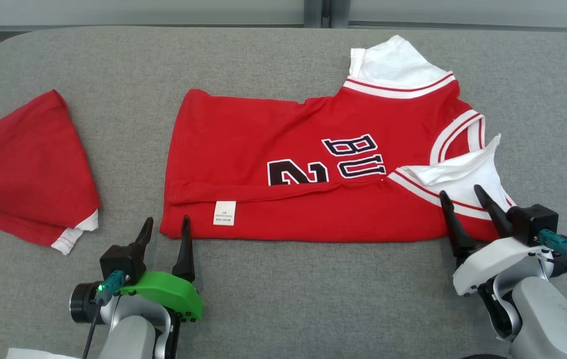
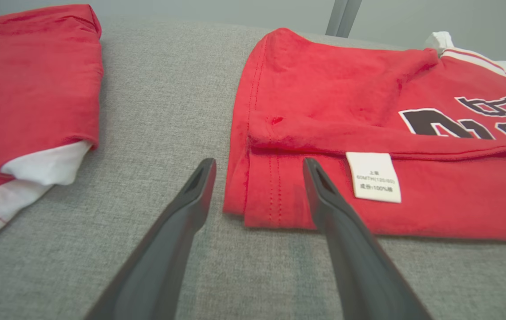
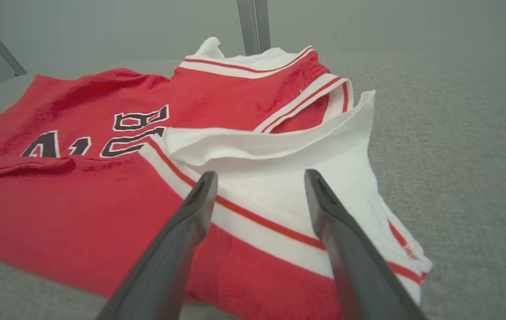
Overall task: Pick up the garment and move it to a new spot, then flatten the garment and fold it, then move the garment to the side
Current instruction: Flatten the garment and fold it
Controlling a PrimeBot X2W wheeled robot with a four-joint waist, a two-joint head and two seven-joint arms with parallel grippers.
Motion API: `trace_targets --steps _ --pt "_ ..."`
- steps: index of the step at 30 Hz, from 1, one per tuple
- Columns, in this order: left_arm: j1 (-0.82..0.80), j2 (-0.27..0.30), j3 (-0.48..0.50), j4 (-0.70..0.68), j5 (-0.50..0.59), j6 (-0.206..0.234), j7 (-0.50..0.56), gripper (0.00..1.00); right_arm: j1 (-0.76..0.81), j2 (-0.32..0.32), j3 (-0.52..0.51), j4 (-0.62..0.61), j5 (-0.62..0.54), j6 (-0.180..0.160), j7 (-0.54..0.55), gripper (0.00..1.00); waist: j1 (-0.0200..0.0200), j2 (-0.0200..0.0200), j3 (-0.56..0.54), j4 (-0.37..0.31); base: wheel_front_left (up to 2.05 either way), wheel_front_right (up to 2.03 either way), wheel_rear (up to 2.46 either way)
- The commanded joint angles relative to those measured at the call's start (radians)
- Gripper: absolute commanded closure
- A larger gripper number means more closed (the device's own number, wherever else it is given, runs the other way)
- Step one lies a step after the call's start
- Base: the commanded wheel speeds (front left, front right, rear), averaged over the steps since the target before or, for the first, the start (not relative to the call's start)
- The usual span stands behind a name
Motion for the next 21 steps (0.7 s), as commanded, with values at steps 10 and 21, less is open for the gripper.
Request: trace_targets --steps 10,21 --pt "0.011 0.004 -0.013 -0.011 -0.012 -0.003 0.000 0.00 -0.024 -0.002 0.056 -0.007 0.026 -0.002 -0.003 0.00 0.0000 0.0000 0.004 0.042 0.00 0.00 0.00" --pt "0.020 0.004 -0.010 -0.006 -0.006 -0.005 0.000 0.00 -0.017 0.001 0.045 -0.017 0.029 -0.002 -0.003 0.46 0.0000 0.0000 0.006 0.051 0.00 0.00 0.00"
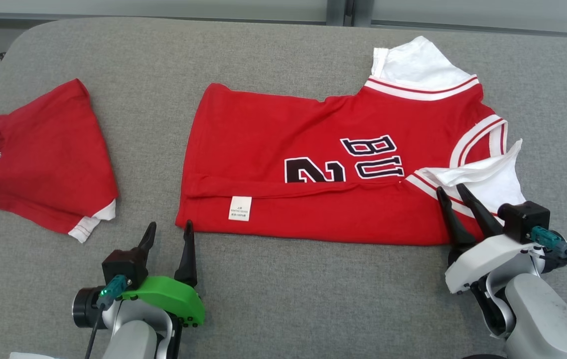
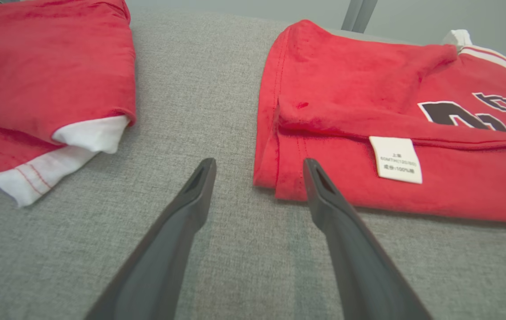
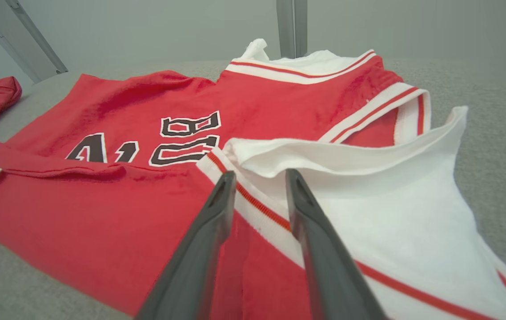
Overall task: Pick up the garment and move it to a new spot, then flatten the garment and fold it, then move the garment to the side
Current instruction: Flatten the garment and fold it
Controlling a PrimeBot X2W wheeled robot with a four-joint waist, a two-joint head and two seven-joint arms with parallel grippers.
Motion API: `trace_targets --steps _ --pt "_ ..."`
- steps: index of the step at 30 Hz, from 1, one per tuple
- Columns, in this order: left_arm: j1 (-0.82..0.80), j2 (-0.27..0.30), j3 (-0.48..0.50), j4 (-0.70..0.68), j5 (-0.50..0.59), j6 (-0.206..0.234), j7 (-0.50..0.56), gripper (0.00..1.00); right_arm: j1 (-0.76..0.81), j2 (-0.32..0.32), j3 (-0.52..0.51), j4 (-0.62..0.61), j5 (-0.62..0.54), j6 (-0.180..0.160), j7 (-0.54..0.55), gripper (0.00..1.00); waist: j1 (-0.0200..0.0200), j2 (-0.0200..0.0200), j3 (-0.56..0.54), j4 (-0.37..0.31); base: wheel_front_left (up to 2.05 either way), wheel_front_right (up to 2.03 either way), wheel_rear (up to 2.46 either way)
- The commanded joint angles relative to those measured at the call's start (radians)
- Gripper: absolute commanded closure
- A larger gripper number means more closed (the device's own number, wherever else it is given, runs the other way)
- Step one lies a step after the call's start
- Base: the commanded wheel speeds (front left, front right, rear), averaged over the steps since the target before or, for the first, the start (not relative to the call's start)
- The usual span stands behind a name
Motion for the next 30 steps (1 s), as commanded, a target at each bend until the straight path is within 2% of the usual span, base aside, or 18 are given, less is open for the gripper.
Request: trace_targets --steps 1,4,5,6,7,11,12,13,14,17,21,30 --pt "0.003 0.003 0.001 0.001 0.007 -0.004 0.000 0.00 -0.016 0.006 -0.002 0.011 0.001 -0.002 -0.003 0.47 0.0000 0.0000 0.002 0.001 0.00 0.00 0.00" --pt "-0.008 0.003 -0.004 -0.001 0.008 -0.007 0.000 0.00 -0.047 0.015 -0.013 0.045 -0.003 -0.002 -0.003 0.54 0.0000 0.0000 0.007 0.007 0.00 0.00 0.00" --pt "-0.012 0.003 -0.007 -0.001 0.007 -0.008 0.000 0.00 -0.057 0.019 -0.019 0.057 -0.007 -0.002 -0.003 0.61 0.0000 0.0000 0.009 0.011 0.00 0.00 0.00" --pt "-0.015 0.004 -0.010 -0.002 0.006 -0.010 0.000 0.00 -0.071 0.025 -0.029 0.067 -0.008 -0.002 -0.003 0.76 0.0000 0.0000 0.010 0.015 0.00 0.00 0.00" --pt "-0.019 0.004 -0.012 -0.002 0.005 -0.011 0.000 0.00 -0.085 0.030 -0.035 0.079 -0.012 -0.002 -0.003 1.00 0.0000 0.0000 0.011 0.019 0.00 0.00 0.00" --pt "-0.021 0.003 -0.025 -0.004 0.003 -0.015 0.000 0.00 -0.148 0.046 -0.064 0.134 -0.032 -0.002 -0.003 1.00 0.0000 0.0000 0.015 0.032 0.00 0.00 0.00" --pt "-0.019 0.004 -0.027 -0.004 0.004 -0.015 0.000 0.00 -0.166 0.053 -0.069 0.153 -0.038 -0.002 -0.003 0.80 0.0000 0.0000 0.015 0.035 0.00 0.00 0.00" --pt "-0.018 0.003 -0.030 -0.003 0.004 -0.015 0.000 0.00 -0.184 0.058 -0.077 0.174 -0.043 -0.002 -0.003 0.12 0.0000 0.0000 0.015 0.037 0.00 0.00 0.00" --pt "-0.017 0.003 -0.032 -0.002 0.004 -0.015 0.000 0.00 -0.201 0.062 -0.085 0.202 -0.051 -0.002 -0.003 0.00 0.0000 0.0000 0.014 0.040 0.00 0.00 0.00" --pt "-0.020 0.004 -0.039 -0.001 -0.003 -0.014 0.000 0.00 -0.249 0.077 -0.107 0.225 -0.069 -0.002 -0.003 0.00 0.0000 0.0000 0.014 0.046 0.00 0.00 0.00" --pt "-0.025 0.003 -0.046 -0.014 -0.012 -0.012 0.000 0.00 -0.229 0.077 -0.129 0.195 -0.077 -0.002 -0.003 0.00 0.0000 0.0000 0.012 0.048 0.00 0.00 0.00" --pt "-0.002 0.003 -0.022 0.001 -0.016 -0.016 0.000 0.00 -0.019 0.058 -0.233 0.046 -0.060 -0.002 -0.003 0.00 0.0000 0.0000 -0.017 -0.009 0.00 0.00 0.00"
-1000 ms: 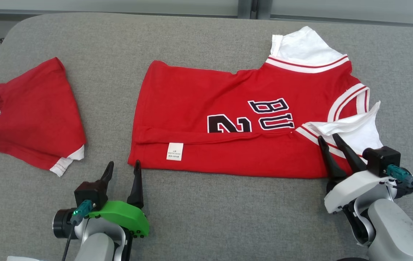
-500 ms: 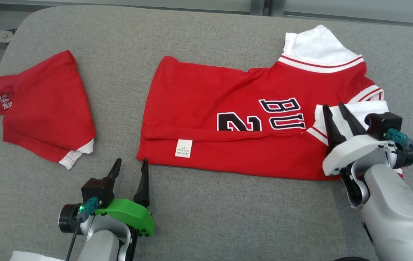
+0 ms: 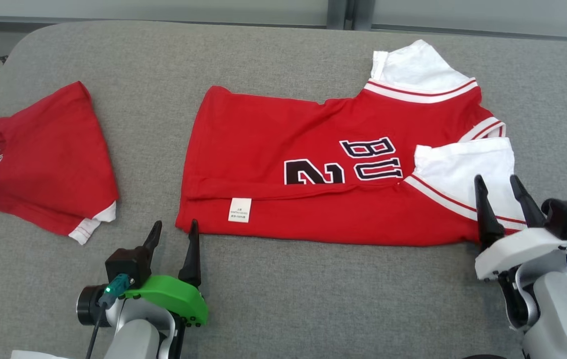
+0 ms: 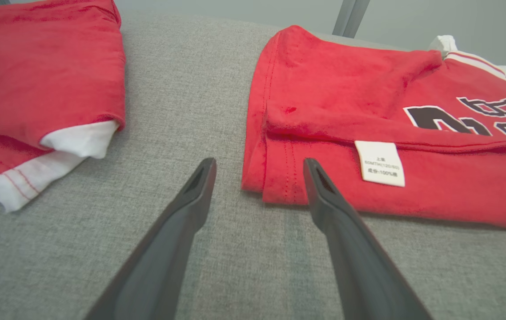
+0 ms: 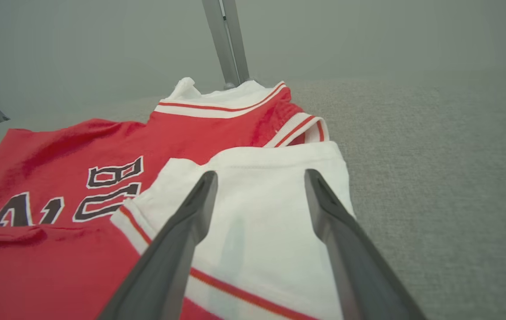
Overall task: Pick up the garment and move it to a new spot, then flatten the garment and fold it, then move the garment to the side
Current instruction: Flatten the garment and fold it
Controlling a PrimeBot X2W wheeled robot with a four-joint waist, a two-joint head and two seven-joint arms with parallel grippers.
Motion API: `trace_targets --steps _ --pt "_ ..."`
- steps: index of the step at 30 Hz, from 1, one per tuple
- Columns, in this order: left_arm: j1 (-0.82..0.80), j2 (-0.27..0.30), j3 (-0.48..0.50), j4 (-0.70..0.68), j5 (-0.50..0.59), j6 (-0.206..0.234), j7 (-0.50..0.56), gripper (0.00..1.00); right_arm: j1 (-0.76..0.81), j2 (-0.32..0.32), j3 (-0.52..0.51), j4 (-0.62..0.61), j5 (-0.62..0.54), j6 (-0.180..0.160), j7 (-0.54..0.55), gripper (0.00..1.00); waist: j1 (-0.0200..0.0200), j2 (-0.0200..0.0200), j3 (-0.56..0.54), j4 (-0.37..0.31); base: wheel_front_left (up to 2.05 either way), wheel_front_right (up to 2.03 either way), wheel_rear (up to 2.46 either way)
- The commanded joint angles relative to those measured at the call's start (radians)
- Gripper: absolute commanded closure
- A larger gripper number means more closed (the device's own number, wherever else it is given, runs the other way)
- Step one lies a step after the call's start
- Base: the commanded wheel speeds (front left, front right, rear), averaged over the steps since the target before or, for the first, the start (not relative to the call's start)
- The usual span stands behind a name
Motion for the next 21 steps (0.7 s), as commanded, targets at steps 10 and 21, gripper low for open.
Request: trace_targets --steps 10,21 --pt "-0.016 0.004 0.036 0.026 0.008 -0.010 0.000 0.00 0.136 0.009 -0.025 -0.041 0.003 -0.002 -0.003 0.00 0.0000 0.0000 0.006 -0.065 0.00 0.00 0.00" --pt "-0.041 0.003 0.020 0.039 -0.004 -0.009 0.000 0.00 0.163 0.026 -0.067 0.016 -0.010 -0.002 0.000 0.00 0.0000 0.0000 0.033 -0.060 0.00 0.00 0.00"
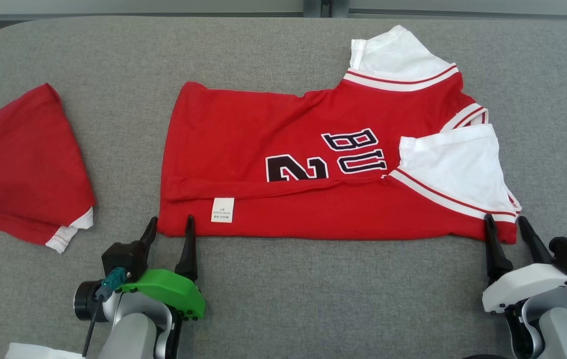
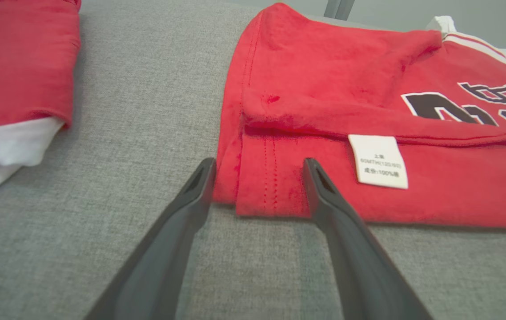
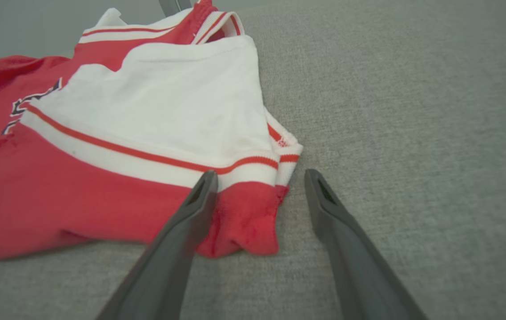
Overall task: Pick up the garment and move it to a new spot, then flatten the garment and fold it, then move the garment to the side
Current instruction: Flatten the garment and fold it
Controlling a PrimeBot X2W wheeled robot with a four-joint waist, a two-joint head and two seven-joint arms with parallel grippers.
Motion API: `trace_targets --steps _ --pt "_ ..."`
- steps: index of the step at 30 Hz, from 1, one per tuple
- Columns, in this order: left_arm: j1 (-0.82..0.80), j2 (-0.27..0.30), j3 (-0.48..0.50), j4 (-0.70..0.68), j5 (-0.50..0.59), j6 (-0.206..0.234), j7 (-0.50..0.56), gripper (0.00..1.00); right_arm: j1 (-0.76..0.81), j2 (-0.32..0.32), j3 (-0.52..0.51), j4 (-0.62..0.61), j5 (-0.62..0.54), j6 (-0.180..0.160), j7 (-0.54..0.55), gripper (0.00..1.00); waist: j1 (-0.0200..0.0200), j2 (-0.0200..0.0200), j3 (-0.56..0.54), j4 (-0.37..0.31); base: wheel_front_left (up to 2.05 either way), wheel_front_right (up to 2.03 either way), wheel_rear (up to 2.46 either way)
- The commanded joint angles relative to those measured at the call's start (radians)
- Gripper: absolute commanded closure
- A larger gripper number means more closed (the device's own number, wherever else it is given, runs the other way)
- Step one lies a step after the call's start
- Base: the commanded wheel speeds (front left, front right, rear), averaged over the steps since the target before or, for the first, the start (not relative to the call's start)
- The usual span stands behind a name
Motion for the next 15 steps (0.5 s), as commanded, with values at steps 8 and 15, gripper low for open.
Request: trace_targets --steps 8,15 --pt "-0.032 0.003 -0.007 0.042 -0.038 -0.027 0.000 0.00 0.000 -0.011 0.121 0.048 0.052 -0.001 0.010 1.00 0.0000 0.0000 0.015 -0.001 0.00 0.00 0.00" --pt "-0.046 0.003 -0.018 0.125 -0.074 -0.035 0.002 0.81 0.004 -0.047 0.152 0.031 0.088 -0.002 0.009 1.00 0.0000 0.0000 0.010 -0.006 0.00 0.00 0.00"
